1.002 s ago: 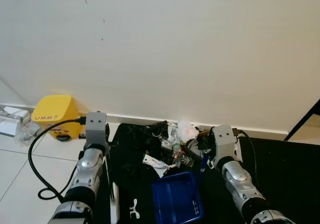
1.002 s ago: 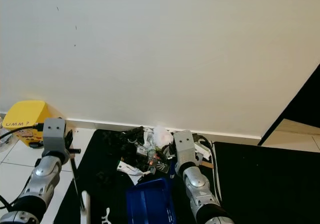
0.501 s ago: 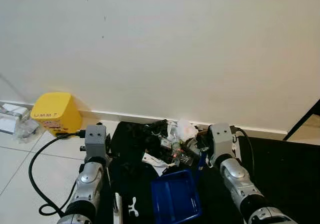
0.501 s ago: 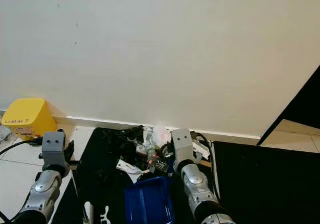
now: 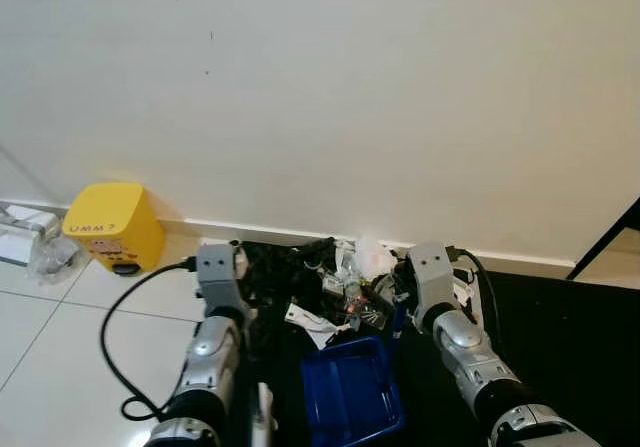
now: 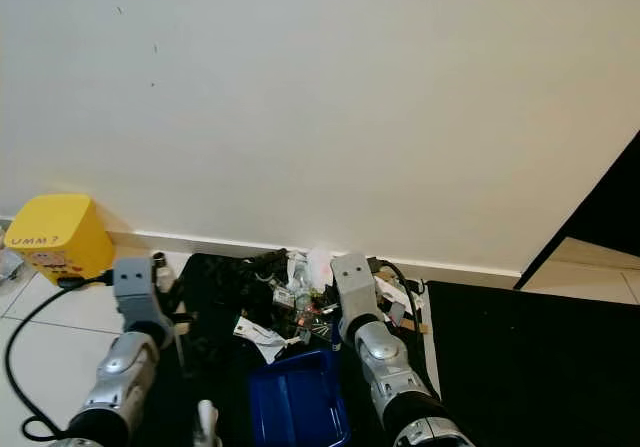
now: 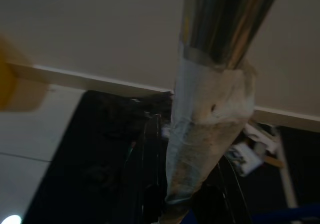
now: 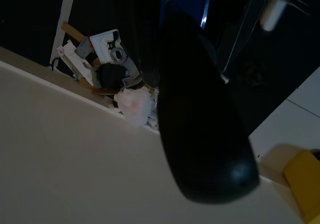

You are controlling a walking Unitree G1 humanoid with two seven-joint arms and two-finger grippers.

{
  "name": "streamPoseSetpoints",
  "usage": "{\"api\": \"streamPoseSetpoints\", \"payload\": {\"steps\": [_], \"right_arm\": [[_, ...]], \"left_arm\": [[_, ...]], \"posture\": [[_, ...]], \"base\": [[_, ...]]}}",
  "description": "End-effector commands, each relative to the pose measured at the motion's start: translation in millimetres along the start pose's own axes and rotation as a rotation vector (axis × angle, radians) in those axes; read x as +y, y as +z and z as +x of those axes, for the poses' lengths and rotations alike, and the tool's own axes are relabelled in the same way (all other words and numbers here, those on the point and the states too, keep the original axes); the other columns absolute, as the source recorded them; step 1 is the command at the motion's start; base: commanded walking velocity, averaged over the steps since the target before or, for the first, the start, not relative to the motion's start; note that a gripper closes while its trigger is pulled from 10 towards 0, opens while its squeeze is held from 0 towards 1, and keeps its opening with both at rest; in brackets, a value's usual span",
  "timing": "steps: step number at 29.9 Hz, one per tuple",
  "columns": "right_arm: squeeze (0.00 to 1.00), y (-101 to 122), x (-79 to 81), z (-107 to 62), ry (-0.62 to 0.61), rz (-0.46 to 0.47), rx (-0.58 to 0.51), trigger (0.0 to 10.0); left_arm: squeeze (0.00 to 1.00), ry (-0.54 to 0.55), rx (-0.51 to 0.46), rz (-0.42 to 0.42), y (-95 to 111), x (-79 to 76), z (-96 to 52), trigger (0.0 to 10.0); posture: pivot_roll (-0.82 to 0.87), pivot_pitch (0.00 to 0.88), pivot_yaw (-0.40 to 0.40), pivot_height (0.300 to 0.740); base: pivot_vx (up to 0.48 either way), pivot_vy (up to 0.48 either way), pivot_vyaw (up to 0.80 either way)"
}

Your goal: Sweep floor

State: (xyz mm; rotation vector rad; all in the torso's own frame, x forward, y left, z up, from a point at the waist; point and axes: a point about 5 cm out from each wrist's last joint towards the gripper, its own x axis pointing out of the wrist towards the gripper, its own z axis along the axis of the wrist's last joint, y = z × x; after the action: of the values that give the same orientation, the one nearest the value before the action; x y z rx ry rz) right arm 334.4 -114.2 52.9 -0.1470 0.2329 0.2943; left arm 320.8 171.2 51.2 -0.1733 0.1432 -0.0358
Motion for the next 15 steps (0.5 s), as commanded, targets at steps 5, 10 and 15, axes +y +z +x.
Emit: {"api": "streamPoseSetpoints", "payload": {"steps": [5, 10, 15], "right_arm": [[0.00, -14.5, 9.8, -3.3, 0.041, 0.031, 0.065, 10.0], [0.00, -14.9, 6.1, -4.2, 0.028, 0.042, 0.063, 10.0], [0.00, -17.6, 1.7, -6.1, 0.006, 0.066, 0.067, 10.0]], "left_arm": [[0.00, -0.121, -0.070, -0.194, 18.9, -46.0, 12.8, 10.0], [0.00, -0.167, -0.093, -0.195, 27.3, -52.9, 14.0, 10.0], [0.00, -0.185, -0.167, -0.165, 51.4, -36.7, 12.3, 10.0]], "posture": [[-0.01, 0.152, 0.010, 0.740], [-0.01, 0.153, 0.015, 0.740], [0.00, 0.153, 0.023, 0.740]], "base": [[0.000, 0.000, 0.00], [0.000, 0.000, 0.00], [0.000, 0.000, 0.00]]}}
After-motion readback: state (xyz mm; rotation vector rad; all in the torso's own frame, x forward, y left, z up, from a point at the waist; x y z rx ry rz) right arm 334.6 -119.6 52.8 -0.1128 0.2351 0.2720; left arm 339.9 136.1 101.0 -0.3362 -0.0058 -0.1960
